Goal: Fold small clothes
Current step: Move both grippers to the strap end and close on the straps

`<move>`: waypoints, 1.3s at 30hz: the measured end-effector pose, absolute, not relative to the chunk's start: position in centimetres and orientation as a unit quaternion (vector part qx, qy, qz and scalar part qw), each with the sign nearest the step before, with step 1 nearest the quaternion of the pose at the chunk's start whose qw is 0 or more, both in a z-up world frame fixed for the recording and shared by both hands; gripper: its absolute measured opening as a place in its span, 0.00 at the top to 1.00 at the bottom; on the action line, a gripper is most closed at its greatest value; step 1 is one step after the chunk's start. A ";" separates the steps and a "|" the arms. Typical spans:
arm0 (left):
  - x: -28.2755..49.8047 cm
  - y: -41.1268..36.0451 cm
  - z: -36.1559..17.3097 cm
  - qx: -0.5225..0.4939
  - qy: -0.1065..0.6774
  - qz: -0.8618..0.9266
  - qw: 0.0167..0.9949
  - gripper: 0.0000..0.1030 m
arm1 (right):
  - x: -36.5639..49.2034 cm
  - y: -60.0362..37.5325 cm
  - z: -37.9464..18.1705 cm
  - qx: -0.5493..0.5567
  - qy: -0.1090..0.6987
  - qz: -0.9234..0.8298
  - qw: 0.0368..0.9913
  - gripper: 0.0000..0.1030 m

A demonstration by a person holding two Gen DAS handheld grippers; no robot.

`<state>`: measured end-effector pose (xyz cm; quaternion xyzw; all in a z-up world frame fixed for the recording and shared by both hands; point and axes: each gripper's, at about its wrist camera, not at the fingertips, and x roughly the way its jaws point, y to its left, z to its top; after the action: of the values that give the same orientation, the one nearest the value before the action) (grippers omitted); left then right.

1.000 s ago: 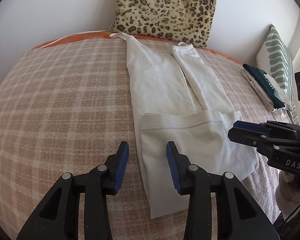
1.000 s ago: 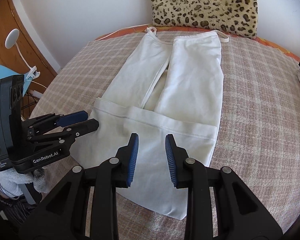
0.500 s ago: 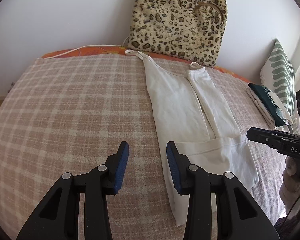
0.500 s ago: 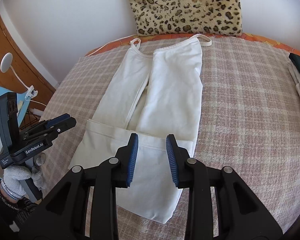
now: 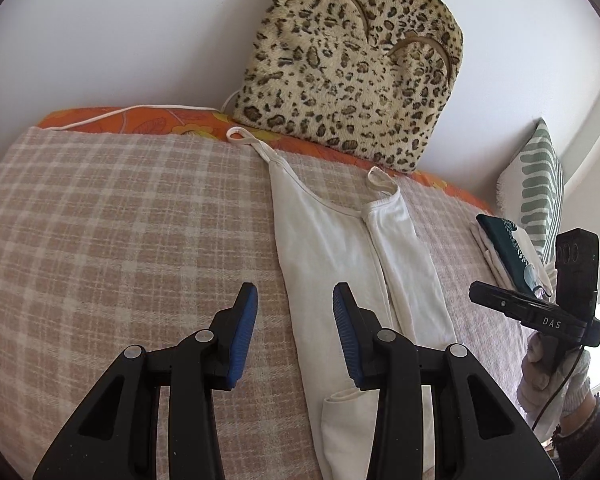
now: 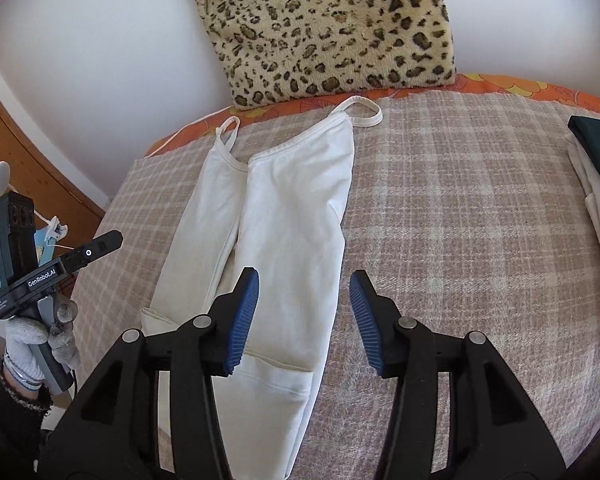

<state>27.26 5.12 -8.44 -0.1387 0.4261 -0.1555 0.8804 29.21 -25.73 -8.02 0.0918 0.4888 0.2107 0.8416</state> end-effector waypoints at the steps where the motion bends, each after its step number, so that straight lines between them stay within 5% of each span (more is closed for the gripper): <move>1: 28.0 4.9 -8.6 -0.137 0.430 -0.164 0.877 0.64 | 29.8 -25.7 -8.4 0.095 0.492 0.215 0.838 0.51; 18: 38.8 4.9 -13.6 -0.187 0.462 -0.172 0.850 0.56 | 40.6 -26.6 -13.8 0.187 0.515 0.228 0.805 0.52; 22: 39.5 4.8 -13.9 -0.187 0.448 -0.170 0.858 0.60 | 41.4 -25.7 -14.2 0.163 0.525 0.228 0.803 0.84; 25: 39.8 4.7 -14.0 -0.172 0.441 -0.159 0.866 0.70 | 41.6 -25.3 -14.4 0.143 0.525 0.219 0.810 0.89; 39: 41.4 5.5 -14.1 -0.232 0.457 -0.179 0.840 0.68 | 45.0 -27.1 -14.5 0.210 0.533 0.236 0.785 0.83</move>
<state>41.42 5.48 -14.07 -0.2320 0.4569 -0.1794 0.8398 45.01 -27.10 -14.50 0.2097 0.5325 0.2361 0.7853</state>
